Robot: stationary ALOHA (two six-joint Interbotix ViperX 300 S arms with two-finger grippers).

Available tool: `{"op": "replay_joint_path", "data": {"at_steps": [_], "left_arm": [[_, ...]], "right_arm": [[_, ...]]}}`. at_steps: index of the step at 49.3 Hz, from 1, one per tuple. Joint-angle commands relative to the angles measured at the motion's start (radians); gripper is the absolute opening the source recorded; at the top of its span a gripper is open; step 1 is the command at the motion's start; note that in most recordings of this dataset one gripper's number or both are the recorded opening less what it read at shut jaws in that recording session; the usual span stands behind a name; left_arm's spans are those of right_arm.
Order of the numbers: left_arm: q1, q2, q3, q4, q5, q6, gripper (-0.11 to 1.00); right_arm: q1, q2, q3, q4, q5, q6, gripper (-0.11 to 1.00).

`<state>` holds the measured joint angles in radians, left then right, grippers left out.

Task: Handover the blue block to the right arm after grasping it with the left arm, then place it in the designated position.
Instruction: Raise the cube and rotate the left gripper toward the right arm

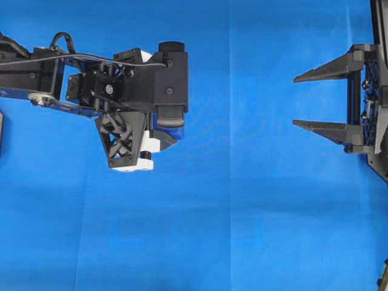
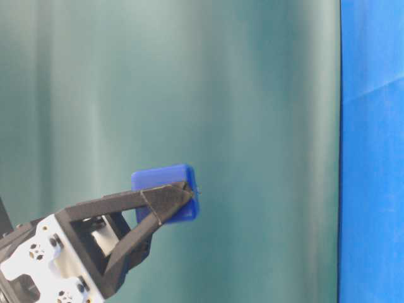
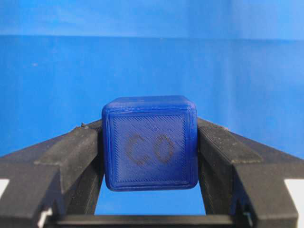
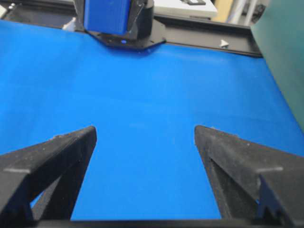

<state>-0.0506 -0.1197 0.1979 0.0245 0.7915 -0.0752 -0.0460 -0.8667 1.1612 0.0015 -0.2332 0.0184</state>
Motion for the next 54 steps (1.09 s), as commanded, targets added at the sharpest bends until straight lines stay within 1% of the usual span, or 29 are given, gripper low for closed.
{"op": "replay_joint_path", "data": {"at_steps": [1,22,27,32,37,42,54], "left_arm": [[0.003,-0.026,-0.02,0.003,-0.003,-0.002,0.48],[0.003,-0.028,-0.018,0.003,-0.003,0.0,0.48],[0.003,-0.037,-0.006,0.005,-0.017,-0.002,0.48],[0.003,-0.058,0.026,0.005,-0.06,-0.003,0.48],[0.003,-0.095,0.08,0.005,-0.14,-0.008,0.48],[0.003,-0.15,0.158,0.005,-0.25,-0.009,0.48],[0.003,-0.279,0.382,0.003,-0.601,-0.002,0.48]], "right_arm": [[-0.002,0.006,-0.025,0.003,-0.002,0.002,0.96],[-0.002,0.006,-0.023,0.003,-0.002,0.002,0.96],[-0.002,0.006,-0.025,0.003,-0.002,0.002,0.96],[-0.002,0.005,-0.023,0.003,-0.002,0.002,0.96],[-0.002,0.006,-0.023,0.003,-0.002,0.002,0.96],[-0.002,0.006,-0.025,0.003,-0.002,0.002,0.96],[-0.002,0.006,-0.028,0.003,-0.005,0.0,0.96]]}}
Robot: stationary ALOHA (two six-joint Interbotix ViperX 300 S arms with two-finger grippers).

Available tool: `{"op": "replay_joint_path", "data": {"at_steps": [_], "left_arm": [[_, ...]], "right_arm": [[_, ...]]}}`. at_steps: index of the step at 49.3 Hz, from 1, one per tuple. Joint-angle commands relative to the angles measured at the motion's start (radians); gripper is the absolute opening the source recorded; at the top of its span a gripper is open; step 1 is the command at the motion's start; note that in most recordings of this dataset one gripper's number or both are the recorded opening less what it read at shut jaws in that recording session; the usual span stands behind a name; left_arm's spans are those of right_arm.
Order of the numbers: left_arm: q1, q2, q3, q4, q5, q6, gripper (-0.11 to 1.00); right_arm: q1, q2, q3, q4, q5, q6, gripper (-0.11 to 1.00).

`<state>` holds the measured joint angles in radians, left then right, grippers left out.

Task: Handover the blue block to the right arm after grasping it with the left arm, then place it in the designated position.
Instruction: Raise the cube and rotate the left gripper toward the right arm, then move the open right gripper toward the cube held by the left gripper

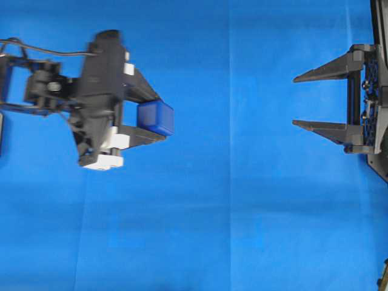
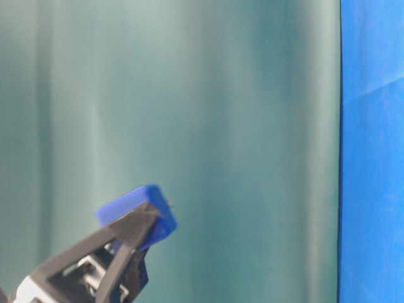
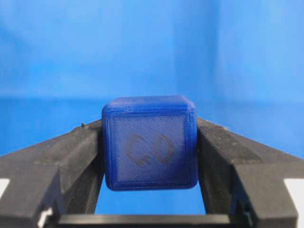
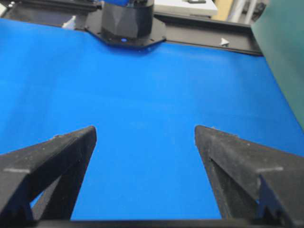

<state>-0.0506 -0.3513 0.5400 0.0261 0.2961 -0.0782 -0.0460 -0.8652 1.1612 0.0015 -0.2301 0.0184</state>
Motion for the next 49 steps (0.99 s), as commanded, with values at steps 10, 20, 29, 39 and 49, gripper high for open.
{"op": "replay_joint_path", "data": {"at_steps": [10,20,29,39,49], "left_arm": [[0.003,-0.109,0.187,0.002,-0.359,0.003,0.48],[0.005,-0.112,0.255,-0.003,-0.483,0.003,0.48],[0.005,-0.112,0.259,-0.003,-0.495,0.003,0.48],[0.005,-0.117,0.261,-0.003,-0.5,0.003,0.48],[0.008,-0.117,0.261,-0.006,-0.508,0.002,0.48]], "right_arm": [[-0.002,0.005,-0.031,0.002,-0.008,0.0,0.96],[-0.002,0.005,-0.037,0.002,-0.006,0.0,0.96],[-0.002,0.005,-0.044,0.002,-0.002,0.0,0.96],[0.002,0.005,-0.067,-0.035,0.048,-0.026,0.96],[0.029,0.005,-0.087,-0.207,0.086,-0.117,0.95]]}}
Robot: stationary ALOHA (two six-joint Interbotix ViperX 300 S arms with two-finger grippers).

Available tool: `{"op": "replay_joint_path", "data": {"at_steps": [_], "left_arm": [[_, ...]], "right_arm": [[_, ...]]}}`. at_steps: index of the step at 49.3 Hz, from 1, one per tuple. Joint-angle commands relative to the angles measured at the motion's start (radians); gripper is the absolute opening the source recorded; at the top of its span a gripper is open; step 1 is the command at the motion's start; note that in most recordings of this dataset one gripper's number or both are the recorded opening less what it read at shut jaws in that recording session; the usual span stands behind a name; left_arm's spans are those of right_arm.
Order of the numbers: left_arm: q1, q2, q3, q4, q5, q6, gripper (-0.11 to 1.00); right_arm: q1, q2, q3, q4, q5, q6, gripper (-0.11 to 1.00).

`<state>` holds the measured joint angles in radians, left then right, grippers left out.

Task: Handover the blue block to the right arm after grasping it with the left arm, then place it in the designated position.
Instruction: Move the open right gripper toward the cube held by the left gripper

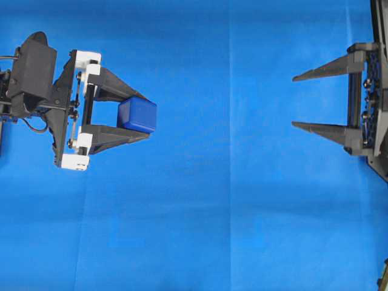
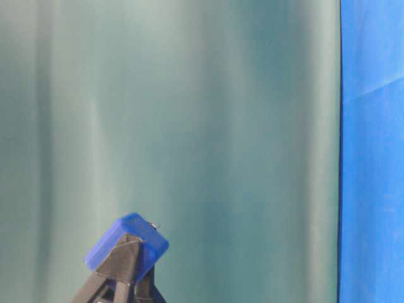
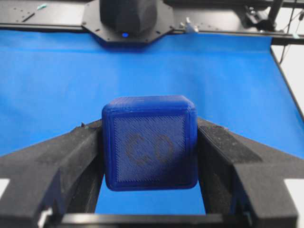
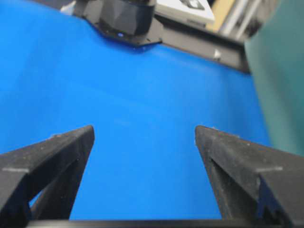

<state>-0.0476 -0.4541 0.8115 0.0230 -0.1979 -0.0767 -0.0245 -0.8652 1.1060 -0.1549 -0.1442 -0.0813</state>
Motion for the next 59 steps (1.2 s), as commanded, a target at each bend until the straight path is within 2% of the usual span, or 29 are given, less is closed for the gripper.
{"op": "replay_joint_path", "data": {"at_steps": [1,6,16,24,30,41,59], "left_arm": [[0.005,-0.014,-0.011,-0.003,-0.014,0.0,0.48],[0.008,-0.014,-0.012,-0.005,-0.015,-0.002,0.48],[0.008,-0.014,-0.011,-0.005,-0.02,-0.005,0.48],[0.011,-0.014,-0.011,-0.005,-0.026,-0.005,0.48],[0.012,-0.014,-0.012,-0.005,-0.028,-0.005,0.48],[0.014,-0.014,-0.011,-0.005,-0.028,-0.005,0.48],[0.012,-0.014,-0.011,-0.005,-0.028,-0.005,0.48]], "right_arm": [[0.009,0.006,-0.035,-0.067,0.002,-0.026,0.95],[0.009,0.005,-0.051,-0.156,0.006,-0.084,0.95],[0.009,0.003,-0.071,-0.385,-0.002,-0.242,0.95],[0.011,0.008,-0.072,-0.526,-0.008,-0.336,0.95],[0.029,0.014,-0.072,-0.609,-0.011,-0.377,0.95],[0.048,0.015,-0.072,-0.721,-0.015,-0.402,0.95],[0.048,0.02,-0.071,-0.726,-0.015,-0.402,0.95]]}}
